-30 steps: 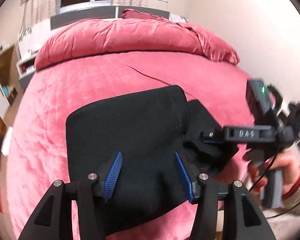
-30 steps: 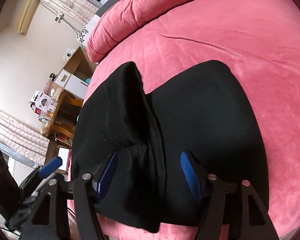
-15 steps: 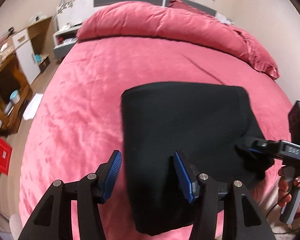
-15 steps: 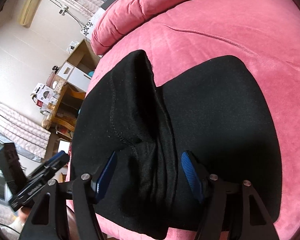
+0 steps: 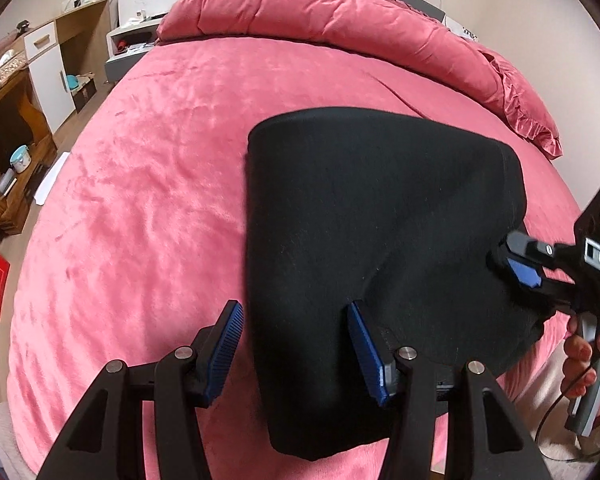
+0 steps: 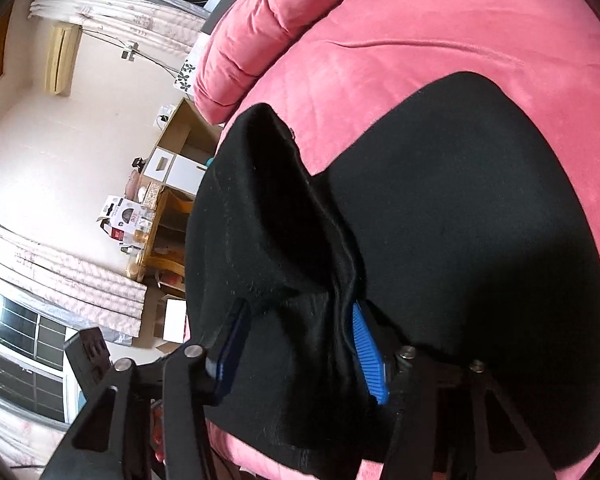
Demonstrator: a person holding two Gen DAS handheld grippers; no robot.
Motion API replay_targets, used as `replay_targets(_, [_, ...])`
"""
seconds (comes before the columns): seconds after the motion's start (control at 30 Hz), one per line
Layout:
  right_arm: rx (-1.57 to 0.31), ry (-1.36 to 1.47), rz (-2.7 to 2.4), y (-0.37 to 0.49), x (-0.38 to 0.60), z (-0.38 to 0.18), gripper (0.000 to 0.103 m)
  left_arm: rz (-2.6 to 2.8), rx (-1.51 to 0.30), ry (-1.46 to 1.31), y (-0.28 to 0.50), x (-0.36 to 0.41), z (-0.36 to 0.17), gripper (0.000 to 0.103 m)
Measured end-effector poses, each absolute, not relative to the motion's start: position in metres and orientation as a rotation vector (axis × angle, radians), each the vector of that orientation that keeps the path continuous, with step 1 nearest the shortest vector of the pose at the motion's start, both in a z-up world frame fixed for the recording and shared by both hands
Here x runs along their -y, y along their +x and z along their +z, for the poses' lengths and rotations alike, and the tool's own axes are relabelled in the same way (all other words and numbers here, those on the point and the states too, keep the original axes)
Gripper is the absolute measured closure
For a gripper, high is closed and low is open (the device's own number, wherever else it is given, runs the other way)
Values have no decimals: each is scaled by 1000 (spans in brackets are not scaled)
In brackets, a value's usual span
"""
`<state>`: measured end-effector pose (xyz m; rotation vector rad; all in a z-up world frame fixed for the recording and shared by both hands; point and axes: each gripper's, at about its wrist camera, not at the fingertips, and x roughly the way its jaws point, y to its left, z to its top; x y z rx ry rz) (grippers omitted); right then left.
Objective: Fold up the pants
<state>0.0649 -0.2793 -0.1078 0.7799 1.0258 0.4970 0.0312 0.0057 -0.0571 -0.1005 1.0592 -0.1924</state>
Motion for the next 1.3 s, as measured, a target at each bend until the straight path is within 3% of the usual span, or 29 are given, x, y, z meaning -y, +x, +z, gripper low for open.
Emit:
replay_targets(0.1, [-1027,776,495,69,272,-110,53,-189,-1057,-88,29,-5,-58,48])
replay_targets(0.13, [-1021,764,499,69,268,-109,69,-182,-1056,-82,29,-5,-57,48])
replay_targets(0.2, [-1004,721,523,64,264,-104,90,-151,-1049,-63,28,-8,-56,48])
replay_targets(0.43, [-820,635,575,32,263,-47,93,-140,-1025,-106,28,-13,-51,48])
replay_targets(0.63, [-715,628,526,13,297,-4,94,-354,-940,72,12,53,-23,48])
replay_targets(0.77, [-740,617,410,15,330,-13,99,-435,-939,238,8,102,-31,48])
replay_targets(0.9, [-854,673,287,27,363,-58,102,-429,-947,308,11,120,-51,46])
replay_targets(1.0, [-885,714,266,28,367,-72,97,-450,-934,287,7,117,-45,46])
replay_targets(1.03, [-873,751,290,27,371,-74,88,-461,-938,252,8,112,-41,46])
replay_targets(1.07, [-860,788,313,27,371,-74,75,-466,-944,208,8,105,-38,46])
replay_targets(1.1, [-851,810,322,27,371,-74,38,-464,-942,175,8,100,-36,46])
replay_targets(1.13, [-842,815,319,28,369,-72,24,-456,-931,135,9,91,-33,46])
replay_targets(1.17, [-837,805,325,30,365,-71,27,-443,-921,113,9,84,-30,46])
replay_targets(1.23, [-888,760,337,40,354,-78,42,-385,-896,92,9,73,-26,46])
replay_targets(1.3, [-948,733,333,48,343,-88,43,-307,-899,98,15,59,-27,46])
